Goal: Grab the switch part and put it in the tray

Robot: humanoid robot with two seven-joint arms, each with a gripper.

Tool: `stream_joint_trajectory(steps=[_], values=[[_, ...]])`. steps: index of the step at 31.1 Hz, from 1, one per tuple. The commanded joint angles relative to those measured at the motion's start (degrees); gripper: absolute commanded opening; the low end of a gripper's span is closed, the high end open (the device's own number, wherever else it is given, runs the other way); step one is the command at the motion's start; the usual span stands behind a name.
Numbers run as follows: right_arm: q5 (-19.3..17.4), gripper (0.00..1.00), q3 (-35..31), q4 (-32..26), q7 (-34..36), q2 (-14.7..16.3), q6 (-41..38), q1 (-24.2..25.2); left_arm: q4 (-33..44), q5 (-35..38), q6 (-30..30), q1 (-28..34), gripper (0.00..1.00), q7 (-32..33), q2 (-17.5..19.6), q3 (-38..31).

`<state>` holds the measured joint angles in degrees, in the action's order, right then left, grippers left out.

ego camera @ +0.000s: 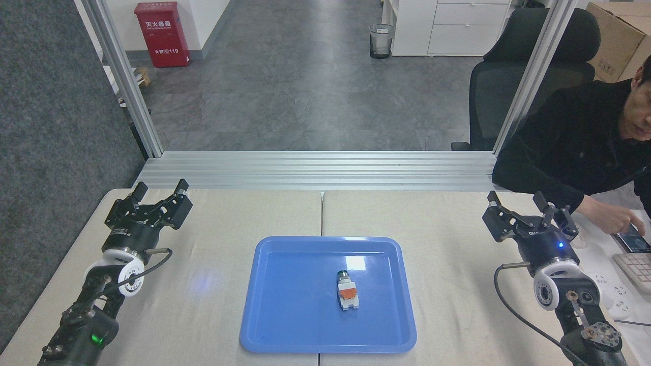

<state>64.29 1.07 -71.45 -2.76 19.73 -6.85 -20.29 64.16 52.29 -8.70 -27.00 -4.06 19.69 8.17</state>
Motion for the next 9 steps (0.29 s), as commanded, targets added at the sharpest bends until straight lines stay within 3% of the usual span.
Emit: stream_joint_trajectory(steps=[1, 9], values=[[-0.3, 1.00, -0.9, 0.9, -0.1, 2.9, 0.1, 0.0, 0.0, 0.0, 0.0, -0.1, 1.00, 0.0, 0.0, 0.0], [0.0, 1.00, -0.4, 0.3, -0.1, 2.8, 0.2, 0.1, -0.1, 0.0, 0.0, -0.1, 1.00, 0.0, 0.0, 0.0]])
